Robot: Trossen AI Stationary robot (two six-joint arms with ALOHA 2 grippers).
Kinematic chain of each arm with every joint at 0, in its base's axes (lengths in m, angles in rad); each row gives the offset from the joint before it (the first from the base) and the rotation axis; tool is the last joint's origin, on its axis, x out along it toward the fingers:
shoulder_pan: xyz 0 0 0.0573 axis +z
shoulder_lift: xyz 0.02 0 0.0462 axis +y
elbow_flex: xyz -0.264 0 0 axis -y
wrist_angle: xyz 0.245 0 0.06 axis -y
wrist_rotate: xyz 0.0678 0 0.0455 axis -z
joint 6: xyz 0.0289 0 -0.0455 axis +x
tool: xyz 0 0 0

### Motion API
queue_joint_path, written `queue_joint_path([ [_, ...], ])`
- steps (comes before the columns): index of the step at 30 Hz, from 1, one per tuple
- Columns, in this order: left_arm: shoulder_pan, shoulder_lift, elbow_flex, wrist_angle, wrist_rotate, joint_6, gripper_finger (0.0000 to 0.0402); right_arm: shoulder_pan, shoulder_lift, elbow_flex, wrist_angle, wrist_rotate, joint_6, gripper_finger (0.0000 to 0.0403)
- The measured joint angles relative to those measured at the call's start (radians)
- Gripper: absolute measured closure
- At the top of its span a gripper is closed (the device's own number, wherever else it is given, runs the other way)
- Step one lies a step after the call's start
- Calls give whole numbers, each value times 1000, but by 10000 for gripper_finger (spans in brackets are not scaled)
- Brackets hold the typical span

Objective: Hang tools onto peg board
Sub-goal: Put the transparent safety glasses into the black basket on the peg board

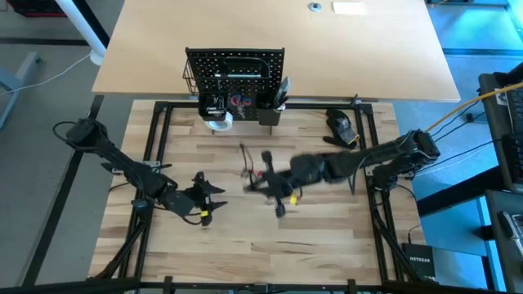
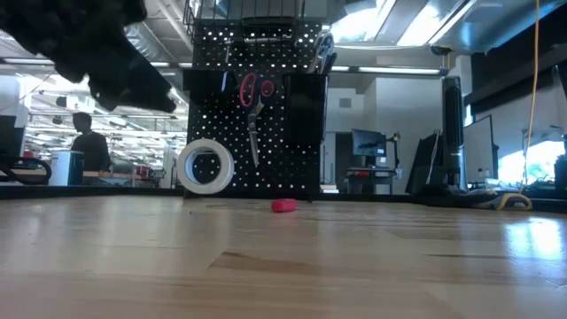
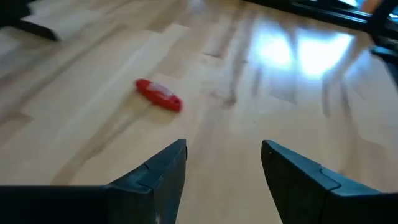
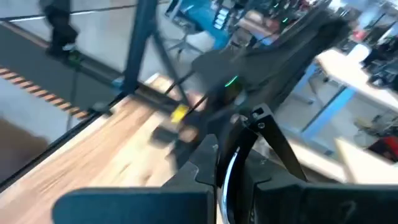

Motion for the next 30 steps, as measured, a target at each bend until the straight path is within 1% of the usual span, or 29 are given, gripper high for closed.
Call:
queue_joint_path([
  [2,1,2,-5,1,-31,-15,205,-49,1,94,-75,-5,-13,384],
  [3,1,2,-5,6,-40,-14,205,-74,2,133,-85,-16,-17,384],
  [6,1,2,-5,24,-43,1,205,-161,3,248,-90,-71,-11,384],
  [9,1,2,-5,33,-43,11,205,-248,4,351,-82,-139,44,384],
  [11,1,2,-5,33,-43,10,205,-308,8,403,-61,-157,93,384],
  [15,1,2,-5,32,-44,2,205,-425,10,436,30,-157,243,384],
  [18,1,2,-5,35,-53,3,205,-506,10,436,105,-158,399,384],
  [21,1,2,-5,35,-62,3,205,-563,25,438,153,-157,550,384],
  [26,1,2,-5,32,-62,5,205,-599,62,436,178,-167,708,384],
  [30,1,2,-5,25,-62,5,205,-597,80,436,172,-167,769,384],
])
